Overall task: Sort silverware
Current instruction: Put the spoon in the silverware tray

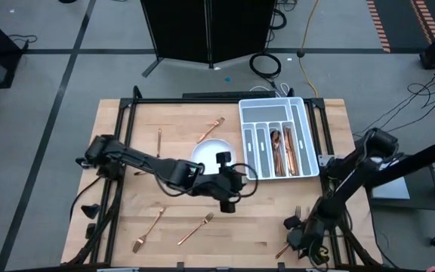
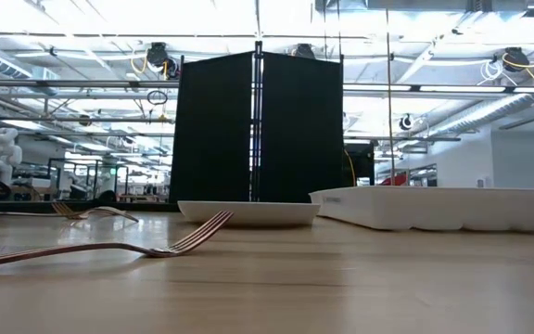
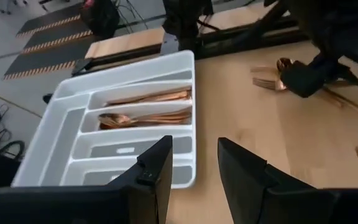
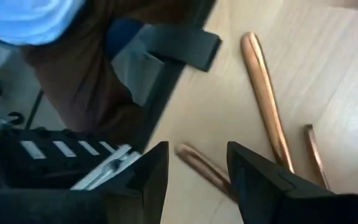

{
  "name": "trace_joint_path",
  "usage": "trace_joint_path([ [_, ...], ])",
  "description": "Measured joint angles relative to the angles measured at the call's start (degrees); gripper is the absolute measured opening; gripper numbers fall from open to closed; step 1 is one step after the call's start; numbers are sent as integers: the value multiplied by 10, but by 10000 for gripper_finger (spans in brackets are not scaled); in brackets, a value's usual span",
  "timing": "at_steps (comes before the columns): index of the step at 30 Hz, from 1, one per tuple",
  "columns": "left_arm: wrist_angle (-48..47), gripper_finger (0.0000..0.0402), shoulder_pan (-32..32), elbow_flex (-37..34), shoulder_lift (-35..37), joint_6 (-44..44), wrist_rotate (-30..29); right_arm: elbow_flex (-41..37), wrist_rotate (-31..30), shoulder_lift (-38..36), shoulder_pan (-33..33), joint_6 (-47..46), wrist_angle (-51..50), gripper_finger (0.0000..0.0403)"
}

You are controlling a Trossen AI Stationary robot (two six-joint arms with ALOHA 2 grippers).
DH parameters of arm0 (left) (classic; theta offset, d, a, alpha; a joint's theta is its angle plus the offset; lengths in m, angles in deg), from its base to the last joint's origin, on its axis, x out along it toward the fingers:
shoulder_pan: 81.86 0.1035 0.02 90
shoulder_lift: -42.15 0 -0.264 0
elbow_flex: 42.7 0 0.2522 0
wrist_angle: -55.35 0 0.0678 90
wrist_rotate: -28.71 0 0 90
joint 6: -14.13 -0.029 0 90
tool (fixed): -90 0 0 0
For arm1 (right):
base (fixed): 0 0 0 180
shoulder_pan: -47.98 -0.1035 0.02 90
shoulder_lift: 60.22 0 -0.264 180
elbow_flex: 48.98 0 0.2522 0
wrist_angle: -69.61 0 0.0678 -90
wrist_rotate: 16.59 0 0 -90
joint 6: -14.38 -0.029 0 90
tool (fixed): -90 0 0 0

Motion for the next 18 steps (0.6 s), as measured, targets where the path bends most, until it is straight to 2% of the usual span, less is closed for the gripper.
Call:
trace_joint_path([
  [4,138,123,0,-113,22,-1,4,10,-4,28,6,2,-4,155],
  [8,209,123,2,-170,22,-1,25,18,-10,33,11,5,-7,155],
  [13,226,123,16,-187,22,-1,51,35,-31,27,16,24,-14,155],
  [18,227,123,27,-187,22,-11,66,45,-61,29,16,2,-115,155],
])
